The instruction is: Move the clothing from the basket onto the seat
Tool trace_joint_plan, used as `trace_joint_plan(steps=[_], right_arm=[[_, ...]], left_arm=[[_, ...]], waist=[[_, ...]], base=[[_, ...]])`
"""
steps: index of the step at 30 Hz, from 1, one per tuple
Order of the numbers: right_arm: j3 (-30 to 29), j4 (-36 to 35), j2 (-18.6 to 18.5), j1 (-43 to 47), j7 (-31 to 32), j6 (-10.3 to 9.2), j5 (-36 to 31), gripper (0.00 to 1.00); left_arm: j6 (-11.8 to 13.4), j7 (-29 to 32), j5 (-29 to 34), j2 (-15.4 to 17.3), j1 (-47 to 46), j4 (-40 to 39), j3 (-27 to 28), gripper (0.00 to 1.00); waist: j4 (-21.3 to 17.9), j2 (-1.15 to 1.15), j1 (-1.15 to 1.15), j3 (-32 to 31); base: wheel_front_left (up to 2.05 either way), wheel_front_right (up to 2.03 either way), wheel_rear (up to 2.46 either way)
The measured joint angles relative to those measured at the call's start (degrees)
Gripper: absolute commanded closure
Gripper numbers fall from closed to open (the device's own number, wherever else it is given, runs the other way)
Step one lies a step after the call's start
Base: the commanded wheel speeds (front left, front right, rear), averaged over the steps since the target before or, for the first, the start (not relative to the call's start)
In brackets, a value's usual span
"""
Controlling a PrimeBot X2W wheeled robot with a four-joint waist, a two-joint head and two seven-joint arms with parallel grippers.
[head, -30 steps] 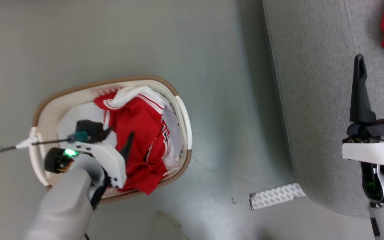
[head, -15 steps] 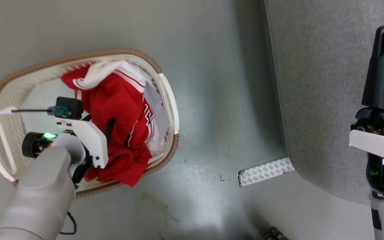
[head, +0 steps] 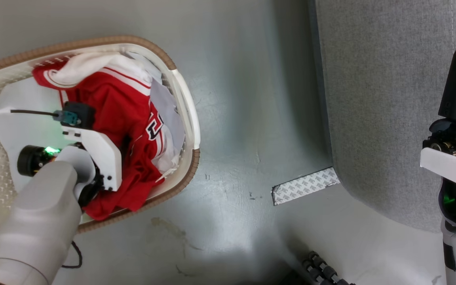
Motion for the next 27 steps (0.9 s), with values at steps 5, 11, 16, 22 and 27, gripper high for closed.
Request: trace_joint_plan(steps=[5,11,16,22,27], right_arm=[[0.2,0.1,0.0,0.0,0.0,0.0,0.9,0.0],[0.1,1.0,0.1,0.1,0.0,0.0,1.1,0.0],[-0.3,2.0,0.1,0.3,0.0,0.0,-0.2,0.0],[-0.6,3.6,-0.2,1.3,0.0,0.0,-1.9,0.0],[-0.8,5.2,-2.0,2.6,0.0,0.0,-2.1,0.0]], left_arm=[[0.0,0.8,-1.9,0.3,-0.1,-0.9,-2.7,1.0],[0.0,-1.0,-4.9,0.5,0.0,-1.3,-4.9,1.0],[0.0,-5.2,-7.2,-0.3,1.5,-1.8,-6.5,1.0],[0.0,-9.5,-9.5,-2.0,4.5,-3.4,-9.5,1.0],[0.0,-12.8,-12.2,-3.2,6.6,-4.8,-12.1,1.0]], waist=[[-0.3,0.0,0.0,-0.1],[0.1,0.0,0.0,-1.9],[1.1,0.0,0.0,-5.1],[3.0,0.0,0.0,-10.9],[5.2,0.0,0.0,-16.3]], base=[[0.0,0.0,0.0],[0.0,0.0,0.0],[0.0,0.0,0.0],[0.0,0.0,0.0],[0.0,0.0,0.0]])
